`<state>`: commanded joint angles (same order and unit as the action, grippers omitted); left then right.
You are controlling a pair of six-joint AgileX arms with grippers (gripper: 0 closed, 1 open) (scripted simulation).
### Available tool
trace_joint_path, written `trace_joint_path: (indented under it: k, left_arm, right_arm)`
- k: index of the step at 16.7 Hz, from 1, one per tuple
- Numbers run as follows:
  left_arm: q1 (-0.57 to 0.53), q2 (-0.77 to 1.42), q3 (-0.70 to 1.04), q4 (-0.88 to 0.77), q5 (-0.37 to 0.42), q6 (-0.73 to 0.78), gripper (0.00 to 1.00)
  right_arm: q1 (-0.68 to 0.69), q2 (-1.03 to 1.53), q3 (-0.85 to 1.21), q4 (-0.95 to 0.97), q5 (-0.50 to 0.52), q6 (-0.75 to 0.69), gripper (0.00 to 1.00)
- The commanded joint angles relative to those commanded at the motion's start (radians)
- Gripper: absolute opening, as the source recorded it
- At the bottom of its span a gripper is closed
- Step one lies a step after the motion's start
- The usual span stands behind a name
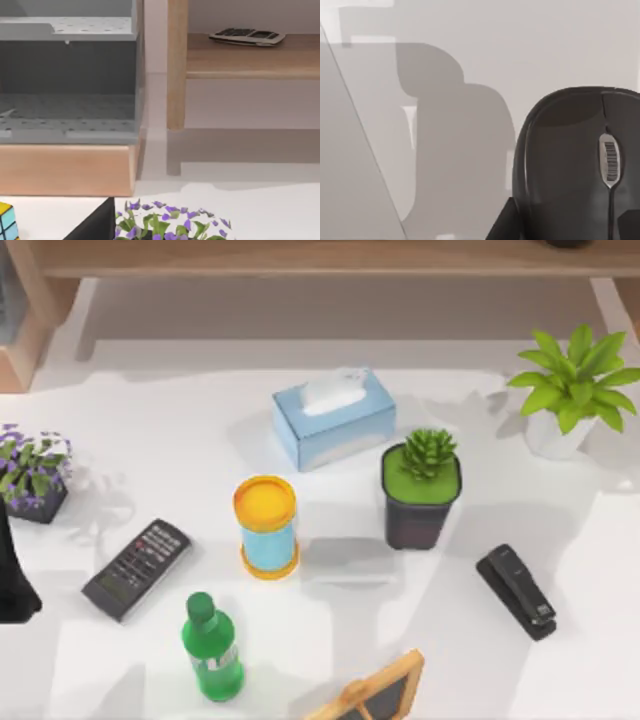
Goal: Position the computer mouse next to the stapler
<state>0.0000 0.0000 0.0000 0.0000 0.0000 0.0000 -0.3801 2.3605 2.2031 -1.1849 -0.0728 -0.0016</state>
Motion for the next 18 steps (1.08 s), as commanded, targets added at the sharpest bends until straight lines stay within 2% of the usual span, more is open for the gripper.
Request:
trace_joint_path:
  k: [5,10,18]
  left_arm:
    - [0.0,0.0,0.0,0.0,0.0,0.0,1.0]
    - [0.0,0.0,0.0,0.0,0.0,0.0,1.0]
    - [0.0,0.0,0.0,0.0,0.0,0.0,1.0]
  right_arm:
    - [0.036,-0.204,-0.149,0.103,-0.083,0.019,0.0]
    - [0.135,-0.409,-0.323,0.185,-0.128,0.029,0.0]
    - [0.375,-0.671,-0.735,0.256,-0.065,0.073,0.0]
